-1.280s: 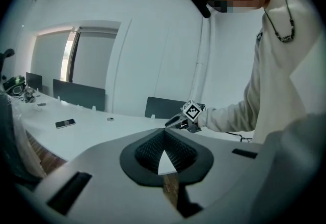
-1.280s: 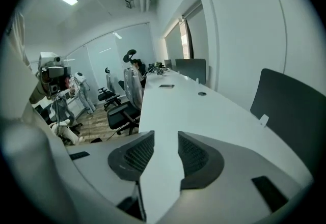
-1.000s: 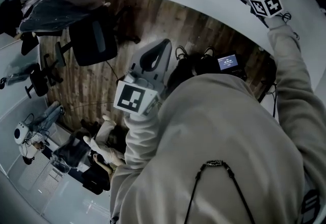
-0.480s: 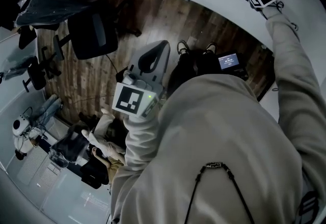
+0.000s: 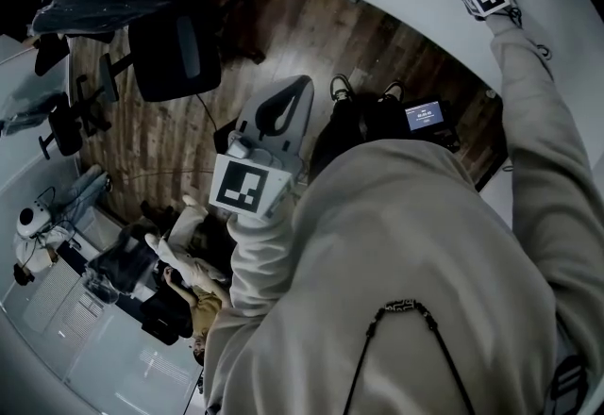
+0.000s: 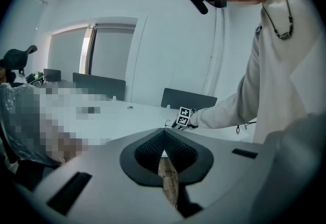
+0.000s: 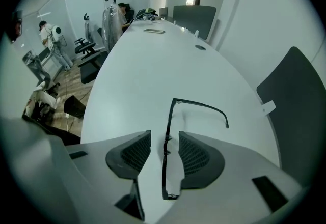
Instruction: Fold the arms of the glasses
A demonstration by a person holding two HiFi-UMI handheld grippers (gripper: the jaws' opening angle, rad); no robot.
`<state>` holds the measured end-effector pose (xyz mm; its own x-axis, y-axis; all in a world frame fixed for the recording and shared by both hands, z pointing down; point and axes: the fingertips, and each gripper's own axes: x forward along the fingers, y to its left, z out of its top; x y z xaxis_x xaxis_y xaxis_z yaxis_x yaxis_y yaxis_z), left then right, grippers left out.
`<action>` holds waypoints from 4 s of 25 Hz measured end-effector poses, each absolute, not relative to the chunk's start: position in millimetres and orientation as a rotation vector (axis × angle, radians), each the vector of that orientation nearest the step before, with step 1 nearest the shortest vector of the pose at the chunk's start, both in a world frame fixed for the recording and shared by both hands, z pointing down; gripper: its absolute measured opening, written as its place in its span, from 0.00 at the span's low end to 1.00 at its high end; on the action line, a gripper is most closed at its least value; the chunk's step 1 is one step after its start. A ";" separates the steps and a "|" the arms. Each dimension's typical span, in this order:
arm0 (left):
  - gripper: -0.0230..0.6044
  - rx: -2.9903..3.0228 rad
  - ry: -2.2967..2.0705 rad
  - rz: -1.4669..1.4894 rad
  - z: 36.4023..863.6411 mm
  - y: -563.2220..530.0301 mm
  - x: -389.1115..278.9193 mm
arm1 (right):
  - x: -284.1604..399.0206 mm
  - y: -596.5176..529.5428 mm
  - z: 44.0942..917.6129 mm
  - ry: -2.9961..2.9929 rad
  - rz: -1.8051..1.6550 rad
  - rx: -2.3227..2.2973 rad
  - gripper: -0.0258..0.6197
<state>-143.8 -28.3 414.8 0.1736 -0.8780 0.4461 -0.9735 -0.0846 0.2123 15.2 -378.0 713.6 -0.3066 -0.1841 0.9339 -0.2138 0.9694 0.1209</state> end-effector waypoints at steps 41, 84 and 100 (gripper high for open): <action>0.04 2.248 -1.610 0.193 385.3 21.0 -127.1 | 68.0 -232.2 566.0 -2.103 0.023 0.254 0.13; 0.27 3.215 -1.302 0.535 235.2 -48.4 -70.5 | -4.0 22.0 262.4 -2.742 0.438 0.003 0.13; 0.07 3.296 -1.398 0.768 237.3 -50.6 -47.8 | -30.8 57.2 220.4 -2.837 0.504 -0.187 0.13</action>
<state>-47.8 -50.6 237.3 0.6456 -0.7460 0.1632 -0.5375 -0.5958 -0.5967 -30.8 57.2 220.4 -0.9596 0.1693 0.2246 0.0815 0.9317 -0.3540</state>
